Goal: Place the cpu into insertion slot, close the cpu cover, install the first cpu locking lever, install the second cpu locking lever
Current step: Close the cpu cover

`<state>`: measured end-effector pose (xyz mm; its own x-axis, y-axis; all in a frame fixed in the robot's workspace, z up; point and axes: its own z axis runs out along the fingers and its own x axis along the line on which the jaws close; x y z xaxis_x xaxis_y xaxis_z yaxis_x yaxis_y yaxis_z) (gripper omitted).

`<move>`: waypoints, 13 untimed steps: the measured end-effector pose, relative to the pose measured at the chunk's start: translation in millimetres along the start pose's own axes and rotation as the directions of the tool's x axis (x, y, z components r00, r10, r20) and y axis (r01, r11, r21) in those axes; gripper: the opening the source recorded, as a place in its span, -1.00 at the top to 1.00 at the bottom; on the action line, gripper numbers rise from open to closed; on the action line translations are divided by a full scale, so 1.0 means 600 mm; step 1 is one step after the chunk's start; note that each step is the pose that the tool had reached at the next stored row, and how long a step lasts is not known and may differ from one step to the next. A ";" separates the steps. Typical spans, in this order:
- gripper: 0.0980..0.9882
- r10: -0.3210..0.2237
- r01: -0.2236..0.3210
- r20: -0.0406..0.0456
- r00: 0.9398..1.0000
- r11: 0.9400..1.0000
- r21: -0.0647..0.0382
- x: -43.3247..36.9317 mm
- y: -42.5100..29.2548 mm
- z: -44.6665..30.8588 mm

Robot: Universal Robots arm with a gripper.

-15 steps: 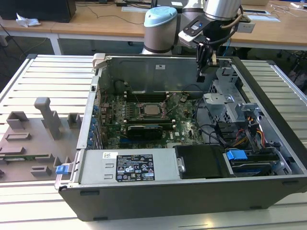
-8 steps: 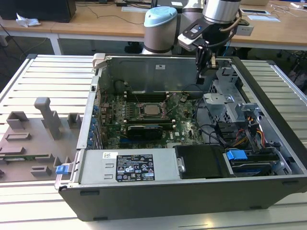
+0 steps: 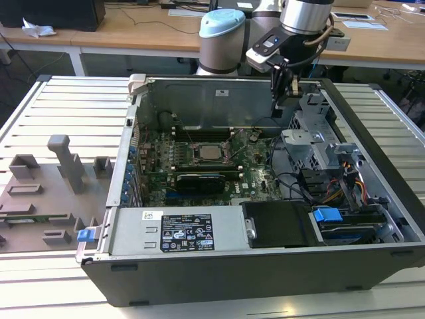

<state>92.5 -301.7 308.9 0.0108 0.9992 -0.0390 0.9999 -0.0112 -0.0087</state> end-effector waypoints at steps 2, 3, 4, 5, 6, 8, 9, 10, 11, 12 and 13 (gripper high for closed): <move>0.98 0.000 0.000 0.000 1.000 1.000 0.000 0.000 0.000 0.002; 0.98 0.000 0.000 0.000 1.000 1.000 0.000 0.000 0.000 0.004; 0.98 0.000 0.000 0.000 1.000 1.000 0.000 0.000 0.000 0.005; 0.98 0.000 0.000 0.000 1.000 1.000 0.000 0.000 0.000 0.006; 0.98 0.000 0.000 0.000 1.000 1.000 0.000 0.000 0.000 0.007; 0.98 0.000 0.000 0.000 1.000 1.000 0.000 0.000 0.000 0.010; 0.98 0.000 0.000 0.000 1.000 1.000 0.000 0.000 0.000 0.011; 0.98 0.000 0.000 0.000 1.000 1.000 0.000 0.000 0.000 0.012; 0.98 0.000 0.000 0.000 1.000 1.000 0.000 0.000 0.000 0.013; 0.98 0.000 0.000 0.000 1.000 1.000 0.000 0.001 0.000 0.014; 0.98 0.000 0.000 0.000 1.000 1.000 0.000 0.001 0.000 0.015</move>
<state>92.5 -301.7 299.8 0.0108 0.9992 -0.0392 0.9999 -0.0112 -0.0087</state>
